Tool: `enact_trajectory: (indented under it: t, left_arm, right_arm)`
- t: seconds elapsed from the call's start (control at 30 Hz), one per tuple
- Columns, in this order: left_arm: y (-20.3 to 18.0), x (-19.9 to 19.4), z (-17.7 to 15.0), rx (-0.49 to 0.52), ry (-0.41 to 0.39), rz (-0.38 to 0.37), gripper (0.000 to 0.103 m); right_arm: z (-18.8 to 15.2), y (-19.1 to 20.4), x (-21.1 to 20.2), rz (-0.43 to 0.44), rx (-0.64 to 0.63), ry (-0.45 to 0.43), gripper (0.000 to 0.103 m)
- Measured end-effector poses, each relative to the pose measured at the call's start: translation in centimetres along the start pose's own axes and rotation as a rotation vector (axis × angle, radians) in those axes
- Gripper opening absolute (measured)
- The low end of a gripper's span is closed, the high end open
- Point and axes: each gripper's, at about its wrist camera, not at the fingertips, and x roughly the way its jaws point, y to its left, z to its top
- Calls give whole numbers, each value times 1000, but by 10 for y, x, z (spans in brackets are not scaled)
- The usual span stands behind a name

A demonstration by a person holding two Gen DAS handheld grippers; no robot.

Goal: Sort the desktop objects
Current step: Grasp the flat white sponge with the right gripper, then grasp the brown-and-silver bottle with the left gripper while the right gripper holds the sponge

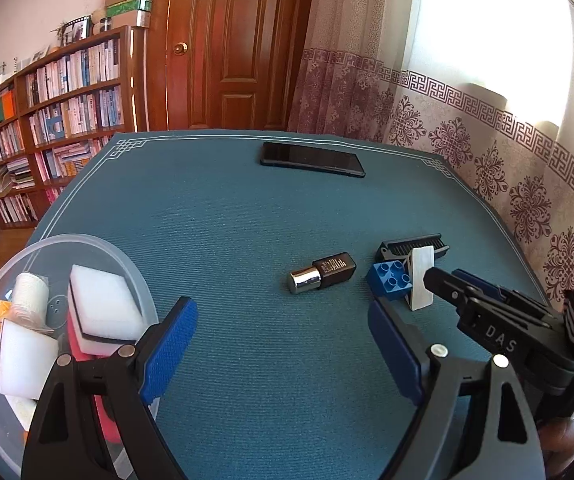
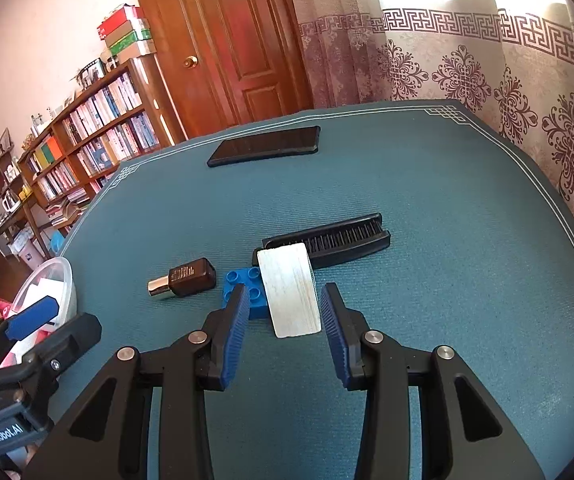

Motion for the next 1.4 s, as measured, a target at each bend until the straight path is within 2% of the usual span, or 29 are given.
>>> enact_trajectory:
  t: [0.47,0.93,1.4]
  left_arm:
    - [-2,22,-9,6,49,-3,90]
    - [1,33,-14,-9,83,-26,90]
    - [1,36,-17,5,85,-8,90]
  right_arm:
    - [9,0,30,-26,-13,28,41]
    - [8,0,29,-26,-22,-1,41]
    - [7,-5,34,-12,0,13,41]
